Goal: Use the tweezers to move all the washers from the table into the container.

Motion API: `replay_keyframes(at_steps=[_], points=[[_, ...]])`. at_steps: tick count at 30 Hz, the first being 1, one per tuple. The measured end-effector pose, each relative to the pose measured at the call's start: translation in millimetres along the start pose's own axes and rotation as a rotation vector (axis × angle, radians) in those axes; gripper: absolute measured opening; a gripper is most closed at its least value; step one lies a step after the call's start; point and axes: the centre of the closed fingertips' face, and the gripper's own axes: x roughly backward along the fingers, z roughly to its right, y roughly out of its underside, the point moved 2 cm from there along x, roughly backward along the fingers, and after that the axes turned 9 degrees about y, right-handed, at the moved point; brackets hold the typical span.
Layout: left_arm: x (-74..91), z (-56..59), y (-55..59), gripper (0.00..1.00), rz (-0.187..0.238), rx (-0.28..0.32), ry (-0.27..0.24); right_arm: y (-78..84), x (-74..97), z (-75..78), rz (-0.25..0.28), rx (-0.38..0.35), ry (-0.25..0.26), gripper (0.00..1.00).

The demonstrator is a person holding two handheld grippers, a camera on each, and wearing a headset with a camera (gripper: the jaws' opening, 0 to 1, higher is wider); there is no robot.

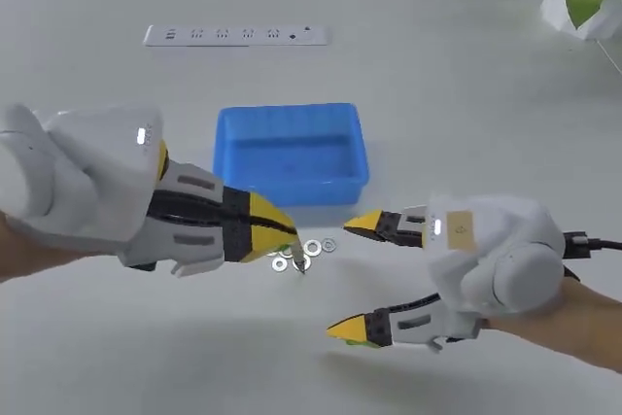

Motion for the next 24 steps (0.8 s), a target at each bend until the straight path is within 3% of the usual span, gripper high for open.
replay_keyframes(at_steps=[6,17,24], points=[[-2.4,-4.4,-0.4,0.04,-0.007,0.021,-0.001,-11.9,-13.6,-0.2,0.021,0.017,-0.026,0.60],[-4.4,-3.6,10.1,0.05,-0.059,0.024,0.013,-17.5,-30.5,5.6,0.020,0.046,-0.068,0.33],[-5.1,-6.2,9.0,0.05,-0.046,0.035,0.005,-20.9,-32.9,6.0,0.016,0.034,-0.093,0.20]])
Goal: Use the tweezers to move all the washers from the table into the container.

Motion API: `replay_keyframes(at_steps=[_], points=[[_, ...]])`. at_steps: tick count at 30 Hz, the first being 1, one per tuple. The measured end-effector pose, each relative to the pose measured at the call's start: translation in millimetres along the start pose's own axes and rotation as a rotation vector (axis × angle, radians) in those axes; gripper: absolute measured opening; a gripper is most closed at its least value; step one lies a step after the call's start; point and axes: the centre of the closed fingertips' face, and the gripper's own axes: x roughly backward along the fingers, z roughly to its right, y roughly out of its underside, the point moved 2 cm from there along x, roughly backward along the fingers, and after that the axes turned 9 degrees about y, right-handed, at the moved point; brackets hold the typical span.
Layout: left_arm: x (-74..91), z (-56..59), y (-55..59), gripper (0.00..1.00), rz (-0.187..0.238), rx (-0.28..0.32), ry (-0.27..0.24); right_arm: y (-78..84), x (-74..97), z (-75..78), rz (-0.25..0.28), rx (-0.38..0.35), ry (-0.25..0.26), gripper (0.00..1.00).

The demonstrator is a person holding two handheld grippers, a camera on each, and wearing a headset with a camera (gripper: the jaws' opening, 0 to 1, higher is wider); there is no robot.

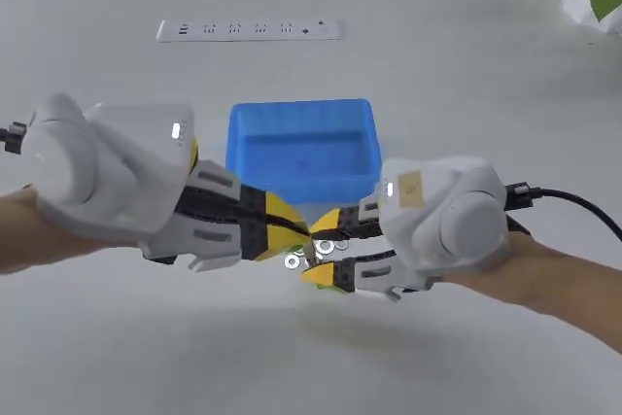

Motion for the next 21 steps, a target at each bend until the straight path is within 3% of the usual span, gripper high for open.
replay_keyframes(at_steps=[6,16,21], points=[[-2.5,-0.9,-1.9,0.05,0.005,-0.004,0.004,0.6,-1.3,-3.7,-0.012,0.053,-0.008,0.14],[-2.2,0.1,-1.0,0.05,0.002,-0.008,0.008,0.8,-0.7,-1.5,-0.010,0.046,-0.009,0.10],[-1.8,0.5,0.8,0.06,0.005,0.018,-0.007,0.8,-1.0,-1.9,-0.002,0.053,0.008,0.09]])
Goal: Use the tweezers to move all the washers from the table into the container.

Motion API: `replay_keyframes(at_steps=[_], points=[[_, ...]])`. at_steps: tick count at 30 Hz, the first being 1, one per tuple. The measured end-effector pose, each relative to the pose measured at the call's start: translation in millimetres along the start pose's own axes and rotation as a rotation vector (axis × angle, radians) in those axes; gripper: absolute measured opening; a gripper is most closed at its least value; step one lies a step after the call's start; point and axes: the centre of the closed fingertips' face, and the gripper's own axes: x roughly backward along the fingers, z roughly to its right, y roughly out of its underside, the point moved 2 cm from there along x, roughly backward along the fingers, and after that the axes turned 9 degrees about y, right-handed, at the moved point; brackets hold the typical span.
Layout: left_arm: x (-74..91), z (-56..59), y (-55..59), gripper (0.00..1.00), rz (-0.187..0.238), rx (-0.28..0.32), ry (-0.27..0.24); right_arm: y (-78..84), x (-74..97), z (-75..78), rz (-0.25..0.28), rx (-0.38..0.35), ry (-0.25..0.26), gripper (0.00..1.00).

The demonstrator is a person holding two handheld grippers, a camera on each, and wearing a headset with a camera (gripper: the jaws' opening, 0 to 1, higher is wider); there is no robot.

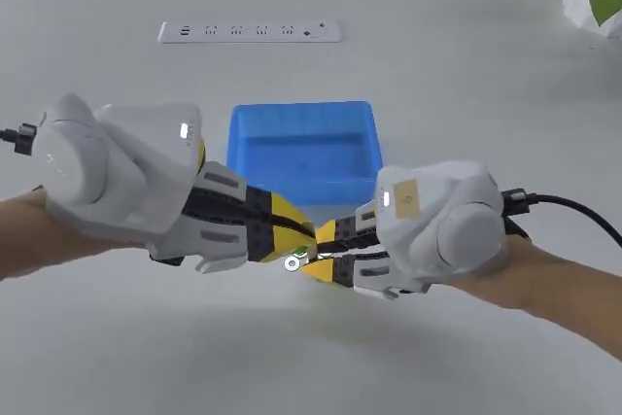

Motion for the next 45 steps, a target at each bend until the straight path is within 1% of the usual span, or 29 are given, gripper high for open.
replay_keyframes(at_steps=[1,2,3,5,7,9,12,14,17,19,21,22,23,24,25,26,28,32,36,39,41,42,43,45], points=[[-0.1,0.6,1.0,0.07,-0.008,-0.002,0.000,-0.2,-0.2,-0.7,0.000,0.003,0.002,0.09],[-0.8,1.5,2.1,0.08,-0.011,0.009,0.000,-0.7,-0.6,-1.9,0.001,0.008,0.003,0.09],[-1.2,2.4,2.8,0.11,-0.010,0.023,0.003,-1.0,-0.8,-2.6,0.001,0.009,0.002,0.09],[-1.8,2.7,1.8,0.19,0.000,0.011,-0.007,-1.2,-1.0,-2.5,0.000,0.015,0.005,0.09],[-0.9,1.9,0.5,0.19,0.006,0.012,-0.017,-1.2,-1.0,-2.4,0.001,0.012,0.004,0.09],[0.3,1.4,-2.8,0.19,0.029,0.024,-0.026,-1.0,-0.7,-2.2,0.003,0.004,0.005,0.09],[2.1,0.6,-2.1,0.20,0.024,0.022,-0.033,-1.2,-0.3,-2.2,0.007,-0.008,0.005,0.09],[4.2,1.3,-2.0,0.21,0.030,0.032,-0.031,-1.9,0.1,-2.3,0.011,-0.016,0.008,0.09],[7.6,4.2,-3.1,0.24,0.038,0.032,-0.029,-1.9,0.9,-2.4,0.012,-0.023,0.008,0.09],[10.9,5.4,-5.5,0.27,0.059,0.042,-0.038,-2.4,2.5,-1.7,0.013,-0.028,0.010,0.09],[14.2,6.6,-6.0,0.31,0.071,0.052,-0.052,-4.3,4.9,-0.4,0.017,-0.036,0.013,0.09],[16.5,6.0,-5.4,0.34,0.072,0.051,-0.073,-5.8,6.6,0.5,0.020,-0.036,0.015,0.09],[18.3,4.4,-3.7,0.41,0.067,0.057,-0.099,-7.0,7.9,1.1,0.022,-0.035,0.014,0.09],[19.9,6.4,-1.8,0.47,0.067,0.071,-0.103,-8.9,9.9,1.8,0.025,-0.034,0.011,0.09],[21.4,7.7,-1.1,0.52,0.071,0.072,-0.108,-10.2,11.6,1.9,0.026,-0.028,0.005,0.09],[22.8,8.4,-0.5,0.55,0.073,0.072,-0.116,-12.0,13.7,2.1,0.027,-0.018,0.001,0.09],[26.7,10.8,2.7,0.57,0.073,0.091,-0.132,-15.5,17.7,2.6,0.028,-0.007,-0.003,0.09],[33.3,13.8,6.8,0.68,0.094,0.126,-0.172,-20.4,22.9,3.1,0.030,0.010,-0.005,0.09],[37.8,18.1,8.7,0.70,0.108,0.136,-0.190,-27.2,28.9,4.6,0.037,0.017,-0.008,0.09],[40.8,20.7,10.1,0.74,0.125,0.148,-0.203,-35.3,33.8,8.8,0.048,0.022,-0.011,0.09],[42.8,21.3,11.8,0.76,0.133,0.154,-0.213,-42.8,37.1,15.3,0.061,0.024,-0.013,0.09],[43.8,21.4,12.2,0.77,0.139,0.158,-0.219,-44.9,37.8,17.7,0.064,0.031,-0.016,0.09],[45.8,20.5,12.0,0.80,0.155,0.166,-0.235,-46.5,38.1,20.9,0.064,0.039,-0.016,0.09],[48.5,19.9,9.2,0.84,0.197,0.184,-0.250,-51.1,38.6,31.1,0.073,0.032,-0.012,0.09]])
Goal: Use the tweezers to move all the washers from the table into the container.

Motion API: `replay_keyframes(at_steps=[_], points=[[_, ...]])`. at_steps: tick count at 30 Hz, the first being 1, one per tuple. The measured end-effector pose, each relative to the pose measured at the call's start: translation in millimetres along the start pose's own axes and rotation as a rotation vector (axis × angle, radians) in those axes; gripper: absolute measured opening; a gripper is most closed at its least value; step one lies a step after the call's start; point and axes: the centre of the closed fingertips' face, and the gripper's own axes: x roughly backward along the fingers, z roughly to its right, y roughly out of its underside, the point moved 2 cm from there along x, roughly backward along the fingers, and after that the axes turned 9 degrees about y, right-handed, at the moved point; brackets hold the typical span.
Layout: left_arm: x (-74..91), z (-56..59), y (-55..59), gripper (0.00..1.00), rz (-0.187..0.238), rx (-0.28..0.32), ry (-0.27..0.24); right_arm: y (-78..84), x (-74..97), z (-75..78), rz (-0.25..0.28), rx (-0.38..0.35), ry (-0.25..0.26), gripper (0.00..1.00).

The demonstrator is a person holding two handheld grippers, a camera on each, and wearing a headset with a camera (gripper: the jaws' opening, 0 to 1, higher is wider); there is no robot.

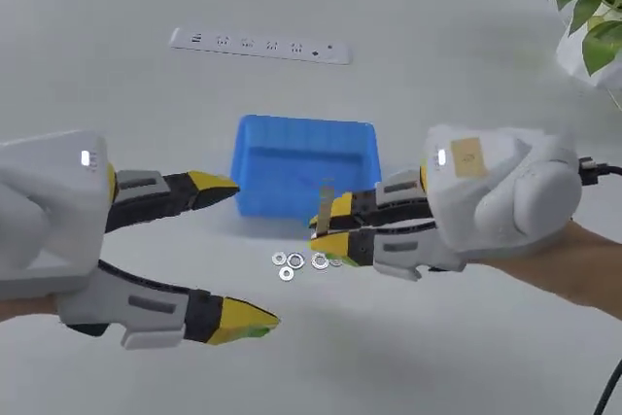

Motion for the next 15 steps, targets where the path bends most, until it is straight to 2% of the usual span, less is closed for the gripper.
replay_keyframes(at_steps=[1,4,6,8,10,15], points=[[1.9,-1.2,-1.8,0.86,0.023,0.011,-0.010,-3.6,0.3,7.5,0.011,-0.011,0.009,0.09],[5.9,-4.1,0.7,0.87,0.026,0.007,-0.027,-11.3,1.2,25.3,0.030,-0.027,0.027,0.09],[7.6,-5.7,0.7,0.88,0.045,0.015,-0.037,-15.2,0.6,37.2,0.038,-0.030,0.040,0.09],[7.8,-5.7,1.6,0.89,0.050,0.014,-0.042,-16.6,-1.6,48.1,0.035,-0.022,0.050,0.09],[7.0,-4.4,2.3,0.89,0.046,-0.015,-0.042,-17.6,-4.7,58.3,0.038,-0.022,0.057,0.09],[4.4,-6.8,3.1,0.93,0.067,0.008,-0.050,-13.9,-15.7,75.0,0.044,-0.035,0.068,0.09]])
